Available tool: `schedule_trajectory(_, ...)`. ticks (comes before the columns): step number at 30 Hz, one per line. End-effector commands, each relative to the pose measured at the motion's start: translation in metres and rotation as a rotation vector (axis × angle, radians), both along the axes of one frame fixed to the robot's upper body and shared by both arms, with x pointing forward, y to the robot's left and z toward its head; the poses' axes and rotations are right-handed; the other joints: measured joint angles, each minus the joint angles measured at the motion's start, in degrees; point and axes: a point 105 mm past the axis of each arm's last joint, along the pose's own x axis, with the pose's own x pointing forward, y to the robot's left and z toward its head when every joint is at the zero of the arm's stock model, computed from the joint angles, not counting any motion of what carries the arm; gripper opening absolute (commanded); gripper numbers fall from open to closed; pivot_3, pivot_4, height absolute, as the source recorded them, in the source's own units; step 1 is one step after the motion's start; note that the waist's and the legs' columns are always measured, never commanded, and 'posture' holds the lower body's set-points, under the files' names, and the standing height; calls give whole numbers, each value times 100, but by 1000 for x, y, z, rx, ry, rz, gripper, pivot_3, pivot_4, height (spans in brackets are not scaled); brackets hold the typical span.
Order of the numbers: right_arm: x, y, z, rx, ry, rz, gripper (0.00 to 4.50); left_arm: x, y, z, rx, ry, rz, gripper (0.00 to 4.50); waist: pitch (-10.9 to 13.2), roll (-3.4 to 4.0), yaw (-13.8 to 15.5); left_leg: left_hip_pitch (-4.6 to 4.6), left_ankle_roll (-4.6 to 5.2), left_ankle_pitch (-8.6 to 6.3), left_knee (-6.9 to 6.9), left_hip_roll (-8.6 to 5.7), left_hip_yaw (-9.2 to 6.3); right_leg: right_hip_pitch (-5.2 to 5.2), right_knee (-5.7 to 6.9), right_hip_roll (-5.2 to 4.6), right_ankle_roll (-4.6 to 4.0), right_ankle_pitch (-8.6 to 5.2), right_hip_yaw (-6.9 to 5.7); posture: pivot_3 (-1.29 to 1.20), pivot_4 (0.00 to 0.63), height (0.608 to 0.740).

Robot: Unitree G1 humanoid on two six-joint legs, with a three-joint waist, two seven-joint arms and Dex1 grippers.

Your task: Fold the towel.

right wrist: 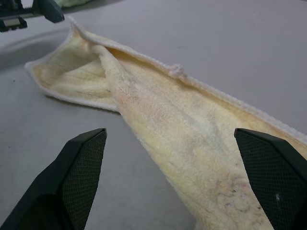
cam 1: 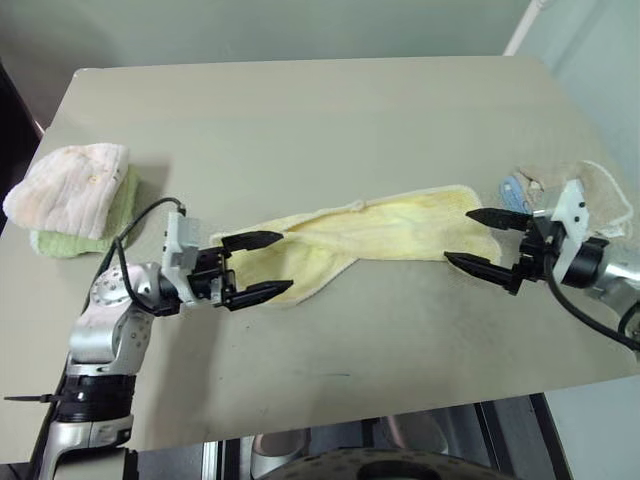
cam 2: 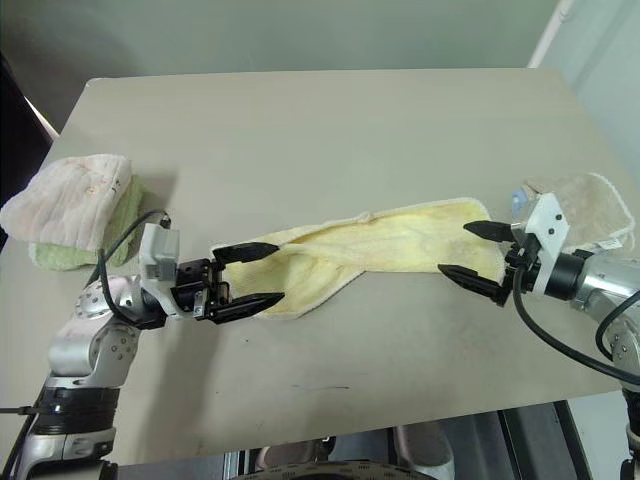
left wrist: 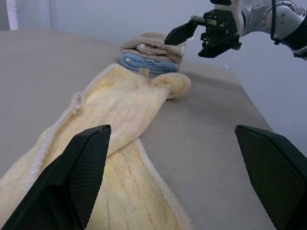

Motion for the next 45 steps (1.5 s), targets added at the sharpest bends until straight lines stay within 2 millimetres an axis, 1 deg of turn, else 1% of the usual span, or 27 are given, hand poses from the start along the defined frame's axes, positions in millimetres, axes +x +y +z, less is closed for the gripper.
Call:
schedule_trajectory(1,0,4,13,5,-60,13,4500,1,-4,9,-2,-38,-20,4476,0,0,0,0,0,0,0,0,0,0,0,0,0,0,0,0,150,740)
schedule_trajectory(7,3,-2,15,5,-63,-5,4500,0,-6,9,-11,-33,-30,4476,0,0,2,1,1,1,2,0,0,3,-1,0,1,2,0,0,150,740)
schedule_trajectory(11,12,-15,13,-17,-47,-55,4500,-1,-9,8,-13,-32,-32,4476,0,0,2,1,1,1,3,0,0,3,-1,0,2,2,0,0,150,740)
schedule_trajectory(15,32,-33,15,-47,-41,-116,4500,-1,-11,4,-21,-32,-30,4476,0,0,2,1,2,1,5,0,0,4,-1,-1,3,5,1,0,150,740)
schedule_trajectory(20,52,-47,18,-87,-44,-147,4500,1,-13,1,-25,-37,-29,4476,0,1,1,3,4,3,3,4,0,2,1,0,-2,11,-1,0,150,740)
schedule_trajectory(22,62,-48,21,-98,-40,-149,4500,1,-11,2,-27,-37,-27,4476,1,4,0,4,4,3,0,5,0,0,2,1,-2,11,-1,0,150,740)
schedule_trajectory(24,70,-50,16,-133,-6,-146,4500,3,-8,0,-15,-43,-22,4476,0,6,-9,4,5,4,0,5,1,0,1,0,2,15,-1,0,150,740)
schedule_trajectory(26,74,-53,13,-159,11,-144,4500,3,-9,-2,-9,-47,-21,4476,0,6,-10,4,7,5,-1,6,1,0,-1,0,5,21,-2,0,150,740)
schedule_trajectory(29,99,-51,9,-222,0,-151,4500,0,-14,1,-39,-53,-9,4476,1,12,-16,4,9,6,-1,7,1,1,-4,0,19,31,-3,0,150,740)
schedule_trajectory(32,117,-45,10,-238,-20,-136,4500,-4,-15,-3,-36,-45,-7,4476,4,16,-36,4,11,7,0,9,3,-3,-3,-1,39,50,-2,0,150,740)
schedule_trajectory(35,133,-43,12,-239,-27,-142,4500,-7,-13,-3,-33,-43,3,4476,6,24,-41,2,12,8,-11,11,2,-15,3,0,33,55,-5,0,150,740)
schedule_trajectory(39,144,-46,8,-289,-18,-144,4500,-10,-10,-2,-24,-48,22,4476,9,33,-22,0,12,8,-18,15,0,-19,5,0,25,57,-11,0,150,740)
schedule_trajectory(45,150,-48,5,-326,9,-142,4500,-12,-7,0,-22,-50,39,4476,10,35,-5,-3,11,7,-19,16,1,-19,2,-2,17,61,-13,0,150,740)
